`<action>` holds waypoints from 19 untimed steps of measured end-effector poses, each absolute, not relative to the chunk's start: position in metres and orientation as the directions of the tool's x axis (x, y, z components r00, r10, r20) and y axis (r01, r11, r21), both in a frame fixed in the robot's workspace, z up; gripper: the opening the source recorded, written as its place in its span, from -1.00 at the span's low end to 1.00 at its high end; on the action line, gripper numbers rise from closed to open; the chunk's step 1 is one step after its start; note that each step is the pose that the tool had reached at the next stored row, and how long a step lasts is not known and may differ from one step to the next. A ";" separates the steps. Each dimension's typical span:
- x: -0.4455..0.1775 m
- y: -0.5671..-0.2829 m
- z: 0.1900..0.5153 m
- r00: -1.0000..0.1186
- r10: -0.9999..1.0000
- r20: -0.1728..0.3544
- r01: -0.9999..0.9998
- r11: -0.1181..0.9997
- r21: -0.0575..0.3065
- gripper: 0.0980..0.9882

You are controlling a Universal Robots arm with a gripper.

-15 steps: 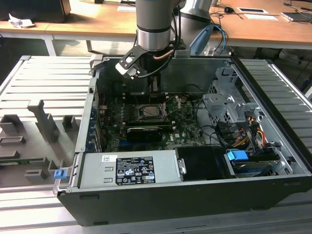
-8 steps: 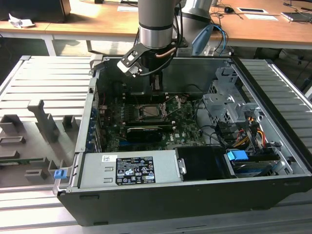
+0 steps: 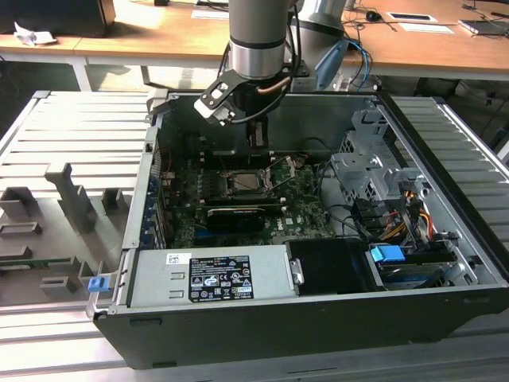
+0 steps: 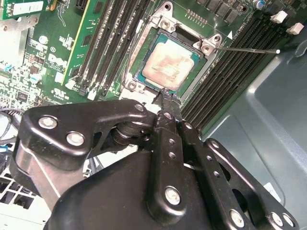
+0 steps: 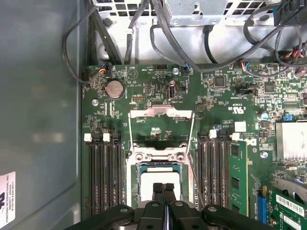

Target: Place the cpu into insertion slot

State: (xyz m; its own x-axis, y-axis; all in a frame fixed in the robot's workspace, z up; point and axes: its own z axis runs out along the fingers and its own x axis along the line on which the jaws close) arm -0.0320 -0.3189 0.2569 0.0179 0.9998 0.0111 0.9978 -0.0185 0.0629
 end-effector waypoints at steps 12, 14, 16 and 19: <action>-0.030 -0.319 0.258 0.018 1.000 0.011 0.998 -0.019 0.063 -0.98; -0.029 -0.319 0.258 0.018 1.000 0.011 0.998 -0.019 0.063 -0.98; -0.029 -0.319 0.258 0.018 1.000 0.011 0.998 -0.019 0.063 -0.98; -0.028 -0.319 0.259 0.018 1.000 0.011 0.998 -0.018 0.063 -0.98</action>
State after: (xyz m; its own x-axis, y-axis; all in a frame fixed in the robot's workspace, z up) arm -0.0284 -0.3189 0.2589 0.0177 0.9998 0.0110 0.9979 -0.0183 0.0629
